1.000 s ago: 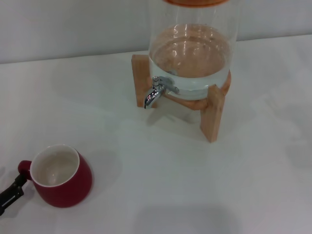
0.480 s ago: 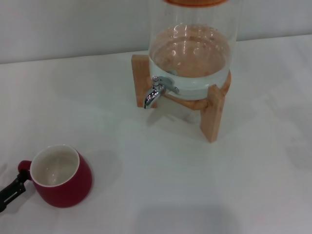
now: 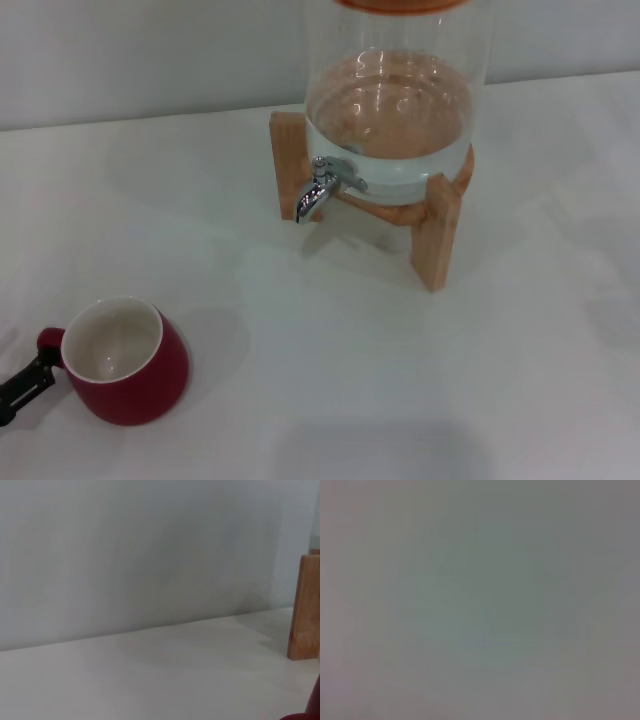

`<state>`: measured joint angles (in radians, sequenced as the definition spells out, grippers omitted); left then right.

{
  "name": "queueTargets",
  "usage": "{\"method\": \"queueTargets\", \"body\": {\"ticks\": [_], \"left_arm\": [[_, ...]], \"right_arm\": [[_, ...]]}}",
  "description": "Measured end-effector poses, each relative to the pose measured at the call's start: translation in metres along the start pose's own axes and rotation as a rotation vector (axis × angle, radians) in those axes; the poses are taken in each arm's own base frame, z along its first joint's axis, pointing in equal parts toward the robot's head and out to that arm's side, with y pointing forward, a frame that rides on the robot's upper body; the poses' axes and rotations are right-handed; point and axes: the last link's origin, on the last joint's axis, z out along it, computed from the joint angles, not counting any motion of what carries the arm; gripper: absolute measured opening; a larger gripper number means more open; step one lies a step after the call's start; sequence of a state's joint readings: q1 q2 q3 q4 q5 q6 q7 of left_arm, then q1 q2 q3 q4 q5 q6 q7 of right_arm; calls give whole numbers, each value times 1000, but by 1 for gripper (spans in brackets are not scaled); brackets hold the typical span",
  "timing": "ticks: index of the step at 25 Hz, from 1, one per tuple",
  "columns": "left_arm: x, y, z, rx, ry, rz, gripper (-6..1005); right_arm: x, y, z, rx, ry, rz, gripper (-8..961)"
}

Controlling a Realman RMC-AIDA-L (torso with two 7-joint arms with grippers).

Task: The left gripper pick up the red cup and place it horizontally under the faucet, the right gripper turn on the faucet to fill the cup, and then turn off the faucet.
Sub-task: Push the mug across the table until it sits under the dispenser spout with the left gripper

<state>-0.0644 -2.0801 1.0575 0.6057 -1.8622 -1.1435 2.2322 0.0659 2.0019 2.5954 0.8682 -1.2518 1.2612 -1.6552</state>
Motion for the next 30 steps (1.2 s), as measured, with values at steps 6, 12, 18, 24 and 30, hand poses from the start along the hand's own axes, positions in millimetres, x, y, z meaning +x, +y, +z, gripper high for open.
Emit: {"method": "queueTargets", "body": {"ticks": [6, 12, 18, 24, 30], "left_arm": [[0, 0, 4, -6, -15, 3, 825], [0, 1, 6, -12, -20, 2, 822], [-1, 1, 5, -13, -21, -7, 819], [-3, 5, 5, -42, -40, 10, 771], [-4, 5, 5, -44, -42, 10, 541]], "right_arm": [[0, 0, 0, 2, -1, 0, 723], [0, -1, -1, 3, -2, 1, 723], [0, -2, -2, 11, -5, 6, 723], [0, -2, -2, 10, -5, 7, 723], [1, -2, -5, 8, -4, 7, 723]]}}
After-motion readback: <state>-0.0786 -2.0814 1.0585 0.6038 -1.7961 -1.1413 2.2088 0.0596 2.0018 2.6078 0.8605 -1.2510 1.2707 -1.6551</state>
